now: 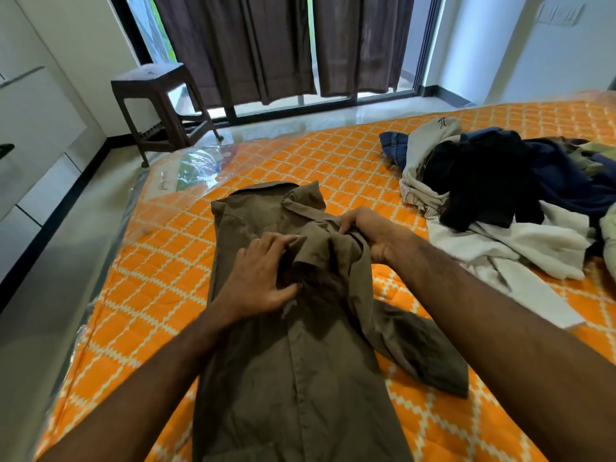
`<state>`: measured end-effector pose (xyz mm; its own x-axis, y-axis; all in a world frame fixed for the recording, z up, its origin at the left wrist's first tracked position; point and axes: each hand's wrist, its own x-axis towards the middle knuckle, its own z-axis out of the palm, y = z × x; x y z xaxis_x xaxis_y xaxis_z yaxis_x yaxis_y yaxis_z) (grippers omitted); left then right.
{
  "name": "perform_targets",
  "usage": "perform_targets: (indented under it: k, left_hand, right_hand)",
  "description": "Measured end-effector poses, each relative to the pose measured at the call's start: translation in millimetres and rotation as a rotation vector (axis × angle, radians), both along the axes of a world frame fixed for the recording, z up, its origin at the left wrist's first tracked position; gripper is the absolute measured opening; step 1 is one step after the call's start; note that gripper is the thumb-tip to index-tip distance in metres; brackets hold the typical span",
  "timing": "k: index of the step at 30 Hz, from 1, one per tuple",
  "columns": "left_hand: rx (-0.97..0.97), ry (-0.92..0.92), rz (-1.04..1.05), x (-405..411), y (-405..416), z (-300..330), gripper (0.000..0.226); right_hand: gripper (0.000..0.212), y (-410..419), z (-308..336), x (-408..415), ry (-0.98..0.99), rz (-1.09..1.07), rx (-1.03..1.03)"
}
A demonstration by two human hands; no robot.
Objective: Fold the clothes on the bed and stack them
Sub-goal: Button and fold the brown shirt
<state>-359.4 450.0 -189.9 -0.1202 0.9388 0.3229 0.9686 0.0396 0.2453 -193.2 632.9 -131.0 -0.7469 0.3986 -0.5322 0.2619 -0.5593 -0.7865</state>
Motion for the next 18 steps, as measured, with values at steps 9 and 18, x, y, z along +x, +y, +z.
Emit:
perform_targets:
  k: [9, 18]
  left_hand:
    - [0.042, 0.284, 0.114, -7, 18, -19, 0.043]
    - [0.03, 0.44, -0.06, -23, 9, -32, 0.045]
  right_hand:
    - [0.056, 12, -13, -73, -0.288, 0.214, 1.116]
    - [0.037, 0, -50, -148, -0.517, 0.349, 1.922]
